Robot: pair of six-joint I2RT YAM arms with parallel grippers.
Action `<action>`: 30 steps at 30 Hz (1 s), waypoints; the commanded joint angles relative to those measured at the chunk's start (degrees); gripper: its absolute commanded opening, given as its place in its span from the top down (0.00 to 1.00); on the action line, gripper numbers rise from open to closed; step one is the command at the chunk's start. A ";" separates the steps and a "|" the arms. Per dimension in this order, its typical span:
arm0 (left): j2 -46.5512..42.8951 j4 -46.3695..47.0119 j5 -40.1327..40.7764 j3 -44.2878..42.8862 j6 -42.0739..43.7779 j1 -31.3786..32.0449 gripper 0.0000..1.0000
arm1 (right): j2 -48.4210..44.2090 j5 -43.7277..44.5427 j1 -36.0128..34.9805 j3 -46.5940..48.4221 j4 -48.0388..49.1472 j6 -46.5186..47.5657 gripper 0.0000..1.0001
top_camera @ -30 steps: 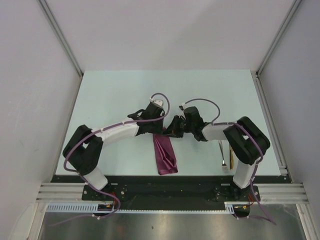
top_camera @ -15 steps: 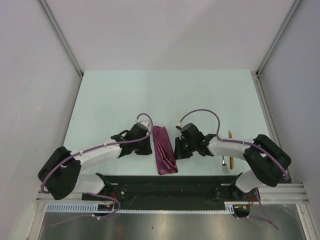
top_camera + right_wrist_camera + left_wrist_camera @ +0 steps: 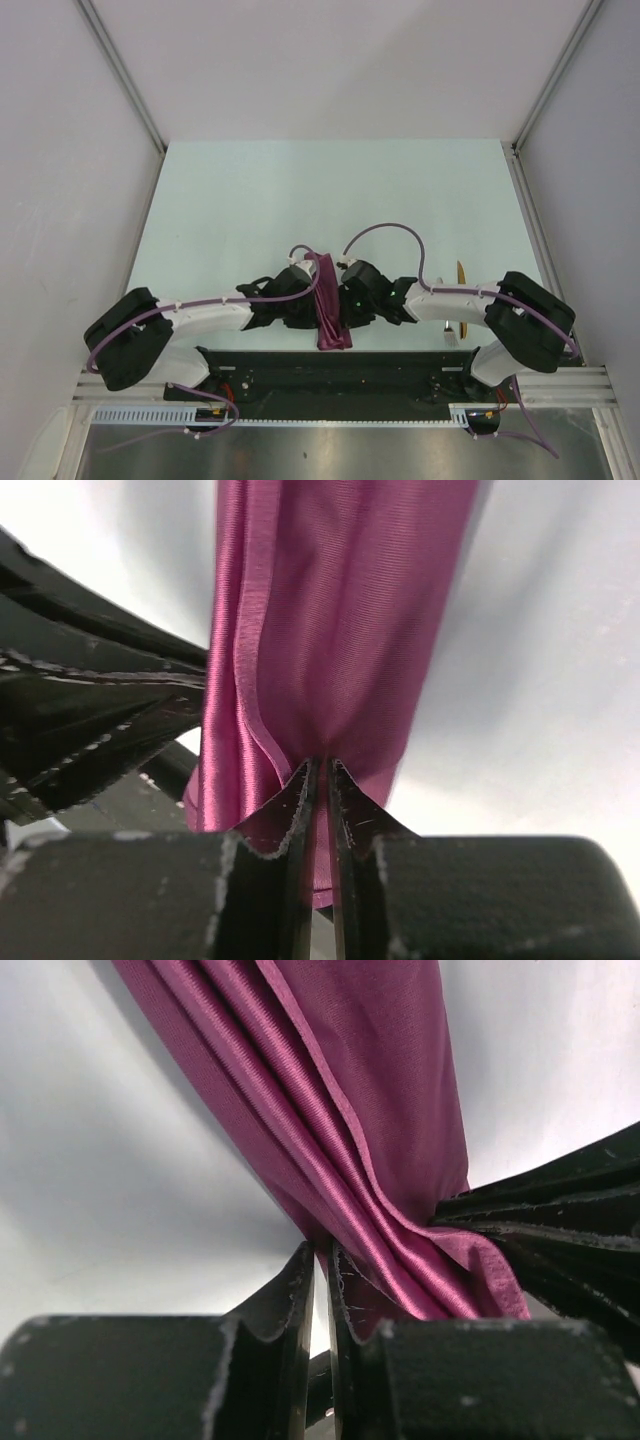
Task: Fold the napkin into a case and place the utensils inside
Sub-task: Pick up the smaller rectangle-folded napkin from the center of the board.
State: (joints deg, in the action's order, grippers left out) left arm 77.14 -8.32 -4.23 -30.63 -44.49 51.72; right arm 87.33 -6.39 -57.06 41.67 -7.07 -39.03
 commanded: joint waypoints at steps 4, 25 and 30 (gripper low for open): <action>-2.43 -2.05 0.80 1.19 -1.30 0.66 0.86 | -6.28 4.29 0.02 -0.01 -6.11 -0.61 0.88; -7.18 -3.46 -0.43 3.91 -6.57 3.03 0.83 | 2.40 -5.30 -1.48 -0.01 8.39 -3.51 0.90; -10.96 -8.28 3.34 2.16 -6.75 2.77 0.67 | 2.32 -5.56 -1.74 -0.19 9.27 -3.43 0.90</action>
State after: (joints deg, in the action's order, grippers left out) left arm 70.19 -13.72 -3.99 -27.14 -49.76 54.37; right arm 89.60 -10.96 -58.28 41.04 -1.10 -42.04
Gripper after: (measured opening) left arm 0.263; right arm 0.099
